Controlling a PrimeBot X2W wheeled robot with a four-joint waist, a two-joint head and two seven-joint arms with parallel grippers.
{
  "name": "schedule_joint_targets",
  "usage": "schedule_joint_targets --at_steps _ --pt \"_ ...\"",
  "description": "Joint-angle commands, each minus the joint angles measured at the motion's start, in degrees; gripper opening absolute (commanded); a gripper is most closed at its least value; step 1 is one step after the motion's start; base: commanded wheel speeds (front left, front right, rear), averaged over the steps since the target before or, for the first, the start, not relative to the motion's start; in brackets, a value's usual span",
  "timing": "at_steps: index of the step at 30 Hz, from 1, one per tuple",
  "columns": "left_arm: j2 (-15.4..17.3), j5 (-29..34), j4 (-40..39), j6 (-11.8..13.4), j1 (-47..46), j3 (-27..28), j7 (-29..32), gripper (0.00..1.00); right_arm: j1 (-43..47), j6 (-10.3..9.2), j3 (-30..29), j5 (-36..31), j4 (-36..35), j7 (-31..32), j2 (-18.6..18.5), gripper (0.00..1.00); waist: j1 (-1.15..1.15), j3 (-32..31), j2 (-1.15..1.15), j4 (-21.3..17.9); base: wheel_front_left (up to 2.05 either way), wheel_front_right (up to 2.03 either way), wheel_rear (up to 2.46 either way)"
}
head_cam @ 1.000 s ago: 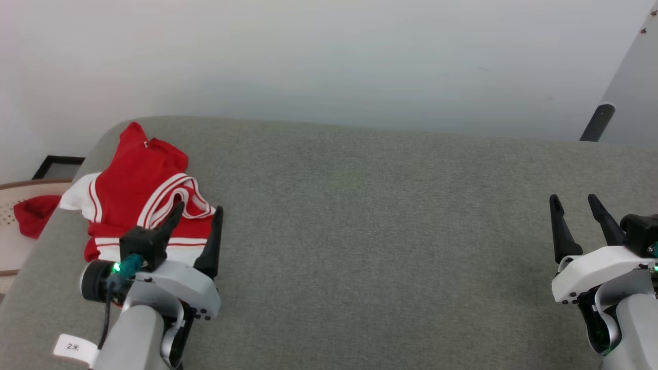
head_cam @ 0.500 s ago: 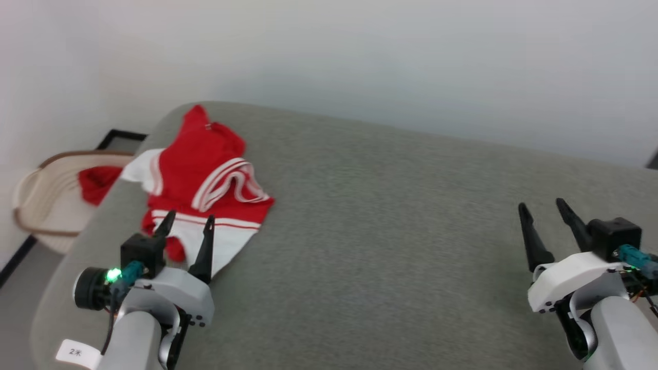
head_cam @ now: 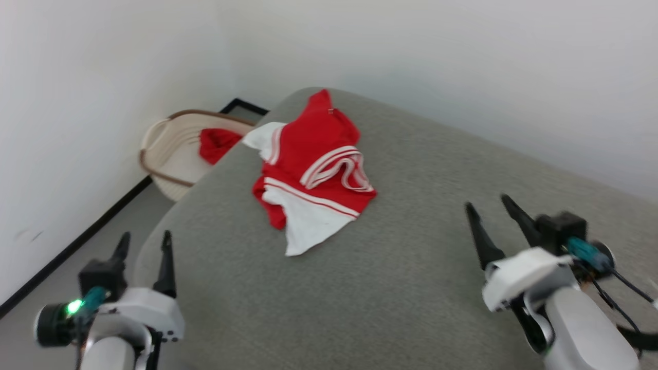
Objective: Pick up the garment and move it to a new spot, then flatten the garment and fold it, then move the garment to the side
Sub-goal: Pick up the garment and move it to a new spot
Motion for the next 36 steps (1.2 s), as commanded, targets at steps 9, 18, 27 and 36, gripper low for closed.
schedule_joint_targets --at_steps 9,18,27,36 --pt "-1.41 -1.75 -9.53 3.45 8.64 7.33 0.02 1.0 -8.81 0.0 11.01 3.56 4.29 -0.26 1.5 1.0 0.0 4.45 0.0 6.71 -0.04 -0.04 -0.04" --pt "-2.97 -0.49 -12.68 3.08 10.54 8.22 0.02 1.0 -10.95 0.0 15.14 7.98 6.48 -0.73 -0.21 1.0 0.0 4.32 0.0 6.36 -0.11 -0.11 -0.11" --pt "-0.81 2.34 -5.67 -2.92 -1.41 0.8 2.0 1.0 -4.71 0.0 8.24 6.7 2.0 -0.76 -3.14 1.0 0.0 4.26 0.0 3.93 0.0 0.0 0.0" --pt "2.78 -1.58 6.65 -5.52 -24.75 -2.43 4.22 1.0 -9.59 0.0 8.11 2.67 -2.66 -0.19 -4.61 1.0 0.0 16.52 0.0 -11.3 0.0 0.0 0.0"
